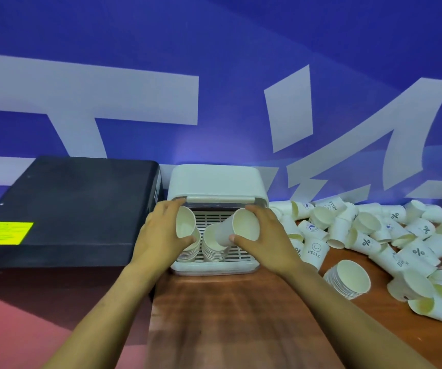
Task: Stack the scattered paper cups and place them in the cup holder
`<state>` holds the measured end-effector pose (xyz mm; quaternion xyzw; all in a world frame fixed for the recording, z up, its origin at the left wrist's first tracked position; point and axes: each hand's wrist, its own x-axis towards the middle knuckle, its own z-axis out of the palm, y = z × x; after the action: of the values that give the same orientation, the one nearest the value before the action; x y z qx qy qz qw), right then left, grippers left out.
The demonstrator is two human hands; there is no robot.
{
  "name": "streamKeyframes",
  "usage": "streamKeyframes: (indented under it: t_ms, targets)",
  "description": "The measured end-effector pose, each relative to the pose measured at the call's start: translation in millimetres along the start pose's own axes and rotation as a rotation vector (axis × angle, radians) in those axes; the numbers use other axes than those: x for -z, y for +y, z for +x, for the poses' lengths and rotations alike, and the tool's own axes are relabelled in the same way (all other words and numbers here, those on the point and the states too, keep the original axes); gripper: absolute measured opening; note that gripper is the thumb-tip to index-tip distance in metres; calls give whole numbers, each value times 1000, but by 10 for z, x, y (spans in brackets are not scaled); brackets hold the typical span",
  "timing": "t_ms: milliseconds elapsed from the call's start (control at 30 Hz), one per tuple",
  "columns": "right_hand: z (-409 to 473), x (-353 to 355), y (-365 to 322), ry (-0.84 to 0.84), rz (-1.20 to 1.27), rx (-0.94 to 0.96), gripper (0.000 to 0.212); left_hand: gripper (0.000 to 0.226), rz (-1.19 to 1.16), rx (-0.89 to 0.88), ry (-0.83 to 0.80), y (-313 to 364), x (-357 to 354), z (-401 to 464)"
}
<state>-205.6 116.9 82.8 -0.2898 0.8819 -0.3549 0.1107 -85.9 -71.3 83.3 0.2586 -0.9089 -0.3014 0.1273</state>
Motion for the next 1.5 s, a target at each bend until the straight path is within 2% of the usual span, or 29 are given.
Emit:
streamKeyframes:
  t_ms: [367,733,1033,1133,1267,1367,1500]
  targets:
    - [270,-321,-59,-100,-143,57,74,79,80,29,-148,-232,-344,184]
    - [387,-595,113,-235,-306,4,72,85,145,76,-244,-357,-574,280]
    - [351,-538,245,-315,-305,-34,74,94,241,101,-361,-361,-569,190]
    - [285,-489,243,-305,-290,-18,70,82,190,80,-291,-297,-518,140]
    - [131,-405,272,-274,-290,-7,60,50,47,-4,-143,-122,-456,11]
    - [-2,-328,332,-268,-309,-27,53,33,-53,-28,-170,61,-483,-108]
    - [-82,-140,445,-239,-314,-68,41,26,-98,-71,-215,243,-664,-191]
